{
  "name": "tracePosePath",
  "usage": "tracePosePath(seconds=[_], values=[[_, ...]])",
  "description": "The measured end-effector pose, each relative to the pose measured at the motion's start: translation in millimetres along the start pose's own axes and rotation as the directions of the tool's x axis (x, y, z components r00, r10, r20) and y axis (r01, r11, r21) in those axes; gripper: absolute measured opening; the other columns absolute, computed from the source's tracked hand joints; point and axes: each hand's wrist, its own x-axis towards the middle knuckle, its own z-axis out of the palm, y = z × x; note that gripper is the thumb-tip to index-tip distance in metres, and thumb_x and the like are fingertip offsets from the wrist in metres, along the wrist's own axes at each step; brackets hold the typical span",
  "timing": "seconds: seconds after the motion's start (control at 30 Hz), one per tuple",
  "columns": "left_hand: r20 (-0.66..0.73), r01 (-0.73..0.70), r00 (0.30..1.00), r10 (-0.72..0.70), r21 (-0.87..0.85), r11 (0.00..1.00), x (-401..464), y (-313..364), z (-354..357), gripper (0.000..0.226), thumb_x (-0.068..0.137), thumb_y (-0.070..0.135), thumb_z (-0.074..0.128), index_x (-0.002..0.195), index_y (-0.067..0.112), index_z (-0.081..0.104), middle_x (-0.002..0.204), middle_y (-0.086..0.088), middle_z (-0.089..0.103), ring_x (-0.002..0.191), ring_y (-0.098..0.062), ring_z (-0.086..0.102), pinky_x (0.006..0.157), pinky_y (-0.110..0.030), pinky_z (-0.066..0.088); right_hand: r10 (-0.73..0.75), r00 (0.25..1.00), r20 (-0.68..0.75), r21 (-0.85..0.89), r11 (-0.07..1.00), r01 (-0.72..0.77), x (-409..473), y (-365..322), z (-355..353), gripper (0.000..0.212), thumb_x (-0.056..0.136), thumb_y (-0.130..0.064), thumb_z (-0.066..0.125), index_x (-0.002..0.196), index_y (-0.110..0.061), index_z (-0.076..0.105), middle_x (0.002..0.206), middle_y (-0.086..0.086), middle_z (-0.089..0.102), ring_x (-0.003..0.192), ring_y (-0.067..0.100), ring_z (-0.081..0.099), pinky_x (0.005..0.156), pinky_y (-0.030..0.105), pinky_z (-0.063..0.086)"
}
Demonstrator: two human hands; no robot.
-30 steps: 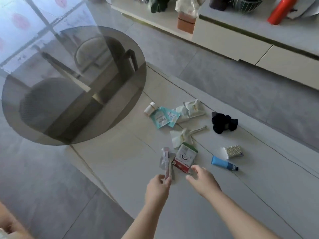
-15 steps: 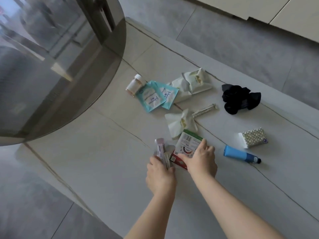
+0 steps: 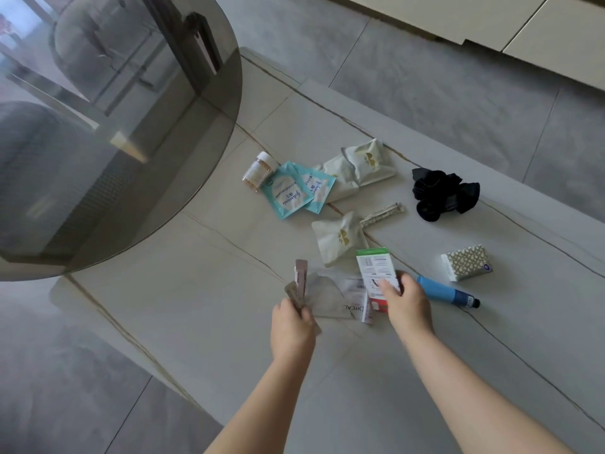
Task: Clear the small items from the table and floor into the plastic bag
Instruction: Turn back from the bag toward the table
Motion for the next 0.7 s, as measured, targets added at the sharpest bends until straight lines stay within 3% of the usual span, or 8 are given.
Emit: tracePosePath(seconds=[0.13, 0.2, 0.3, 0.37, 0.5, 0.7], values=[[-0.004, -0.011, 1.0, 0.011, -0.033, 0.999, 9, 9, -3, 0.02, 0.094, 0.024, 0.046, 0.091, 0.005, 0.052, 0.101, -0.015, 0.056, 0.094, -0.034, 0.056, 0.073, -0.037, 0.044, 0.084, 0.996, -0.021, 0.067, 0.994, -0.082, 12, 15, -13, 0.02, 0.091, -0.023, 0.057, 0.102, -0.008, 0.063, 0.111, 0.017, 0.062, 0.091, 0.029, 0.063, 0.08, 0.033, 0.052], [-0.014, -0.003, 1.0, 0.003, 0.006, 1.0, 15, 15, -2, 0.024, 0.095, 0.026, 0.047, 0.098, 0.004, 0.054, 0.109, -0.012, 0.051, 0.108, -0.032, 0.048, 0.083, -0.035, 0.041, 0.105, 0.993, 0.045, 0.042, 0.993, -0.107, 14, 22, -9, 0.017, 0.091, -0.022, 0.057, 0.099, -0.009, 0.064, 0.107, 0.016, 0.063, 0.089, 0.027, 0.065, 0.074, 0.031, 0.052], [-0.037, 0.004, 0.999, -0.003, 0.042, 0.999, 21, 19, 3, 0.024, 0.094, 0.028, 0.048, 0.103, 0.007, 0.057, 0.119, -0.007, 0.043, 0.117, -0.028, 0.036, 0.086, -0.03, 0.033, 0.117, 0.988, 0.097, 0.017, 0.993, -0.119, 12, 31, 8, 0.016, 0.09, -0.022, 0.059, 0.095, -0.008, 0.064, 0.106, 0.014, 0.063, 0.088, 0.025, 0.065, 0.07, 0.029, 0.052], [-0.061, -0.008, 0.998, 0.01, 0.034, 0.999, 25, 17, 8, 0.021, 0.092, 0.027, 0.052, 0.1, 0.009, 0.059, 0.12, -0.005, 0.042, 0.116, -0.027, 0.039, 0.085, -0.03, 0.036, 0.106, 0.994, 0.031, -0.047, 0.993, -0.105, 9, 34, 22, 0.019, 0.088, -0.023, 0.063, 0.093, -0.004, 0.063, 0.108, 0.015, 0.059, 0.09, 0.027, 0.06, 0.075, 0.031, 0.05], [-0.089, 0.024, 0.996, -0.024, -0.007, 1.0, 31, 10, 12, 0.022, 0.086, 0.025, 0.06, 0.106, 0.016, 0.059, 0.116, -0.006, 0.046, 0.108, -0.027, 0.05, 0.085, -0.031, 0.043, 0.175, 0.981, -0.089, -0.113, 0.976, -0.184, 0, 30, 38, 0.028, 0.085, -0.028, 0.066, 0.099, -0.007, 0.054, 0.107, 0.014, 0.06, 0.092, 0.03, 0.058, 0.066, 0.029, 0.039], [-0.077, 0.049, 0.995, -0.055, -0.083, 0.995, 35, 2, 11, 0.036, 0.08, 0.018, 0.063, 0.11, 0.013, 0.043, 0.102, -0.009, 0.061, 0.097, -0.032, 0.058, 0.083, -0.042, 0.05, 0.227, 0.971, -0.072, -0.11, 0.966, -0.234, 2, 25, 39, 0.026, 0.083, -0.027, 0.066, 0.1, -0.014, 0.051, 0.106, 0.006, 0.064, 0.095, 0.029, 0.059, 0.07, 0.032, 0.046]])
